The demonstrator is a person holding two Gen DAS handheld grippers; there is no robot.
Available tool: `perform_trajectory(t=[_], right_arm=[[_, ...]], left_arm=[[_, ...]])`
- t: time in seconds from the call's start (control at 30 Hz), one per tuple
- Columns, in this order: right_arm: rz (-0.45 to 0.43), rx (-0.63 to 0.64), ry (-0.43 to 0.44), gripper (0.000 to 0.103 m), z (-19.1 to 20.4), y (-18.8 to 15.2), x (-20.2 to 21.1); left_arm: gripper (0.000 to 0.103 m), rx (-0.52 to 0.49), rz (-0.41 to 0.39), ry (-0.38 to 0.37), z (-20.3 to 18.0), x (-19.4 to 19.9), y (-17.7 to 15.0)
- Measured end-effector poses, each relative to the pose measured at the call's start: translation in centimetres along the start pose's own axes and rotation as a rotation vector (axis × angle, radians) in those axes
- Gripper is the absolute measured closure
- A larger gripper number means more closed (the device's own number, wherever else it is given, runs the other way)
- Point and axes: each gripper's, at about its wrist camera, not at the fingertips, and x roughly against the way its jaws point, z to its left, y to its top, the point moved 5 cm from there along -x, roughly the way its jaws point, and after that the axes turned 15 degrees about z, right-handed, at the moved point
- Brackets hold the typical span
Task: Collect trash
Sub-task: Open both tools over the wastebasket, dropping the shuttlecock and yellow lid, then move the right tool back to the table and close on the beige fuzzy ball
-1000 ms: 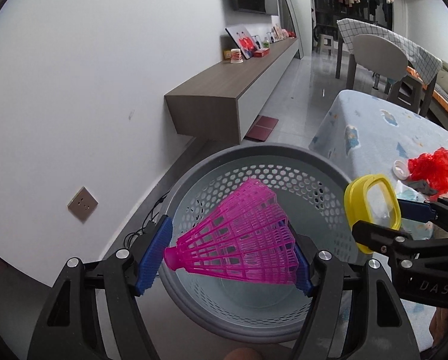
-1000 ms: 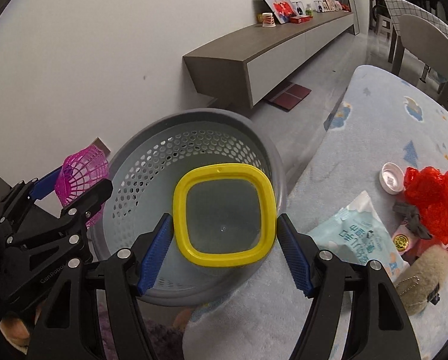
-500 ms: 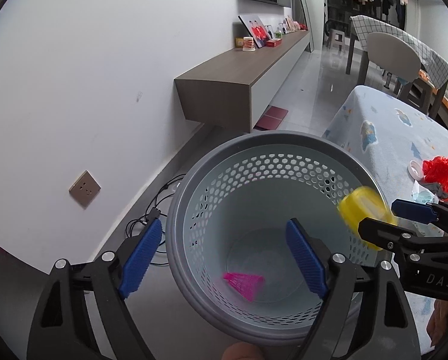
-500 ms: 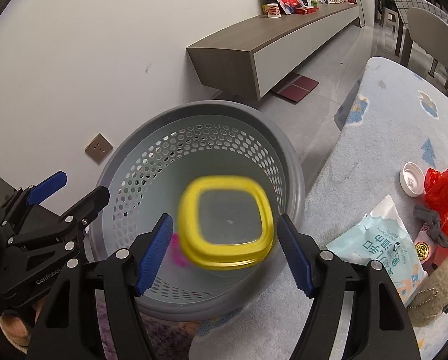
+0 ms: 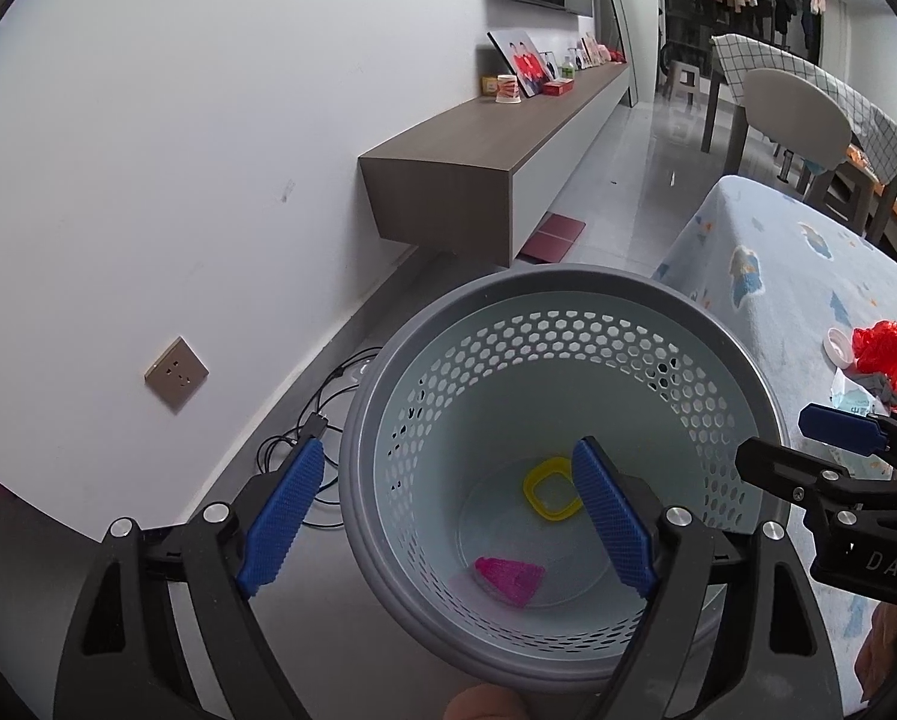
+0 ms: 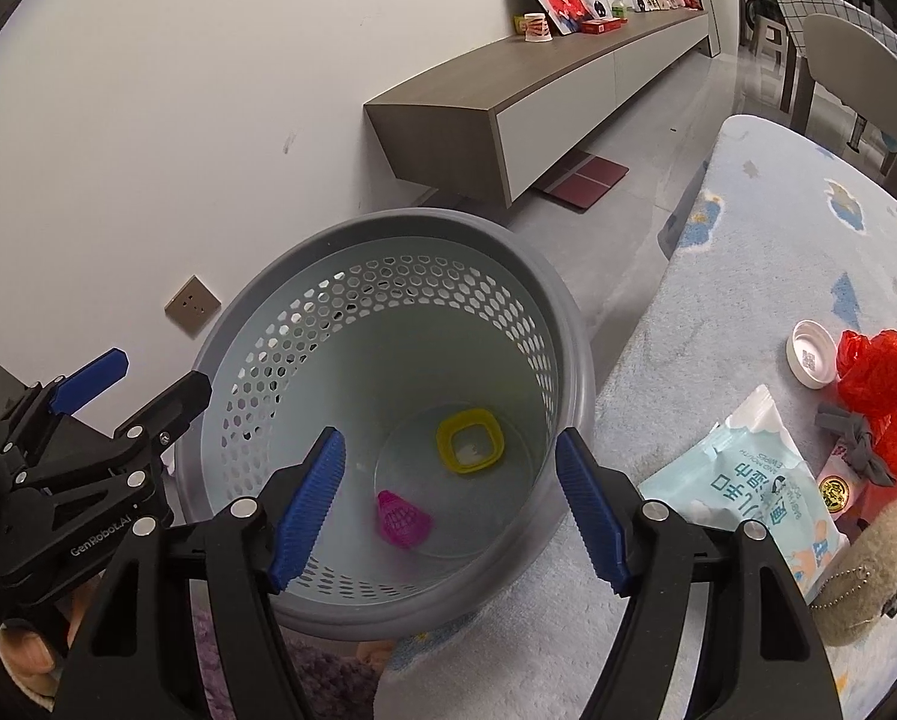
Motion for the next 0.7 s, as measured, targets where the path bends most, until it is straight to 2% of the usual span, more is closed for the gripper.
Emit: perform_trajectory(t=[0.7], right_arm=[[-0.084, -0.049, -0.043, 0.033, -1.5, -1.9, 3.1]], left_arm=[[0.012, -0.010, -0.071, -0.030, -1.3, 2.1, 0.1]])
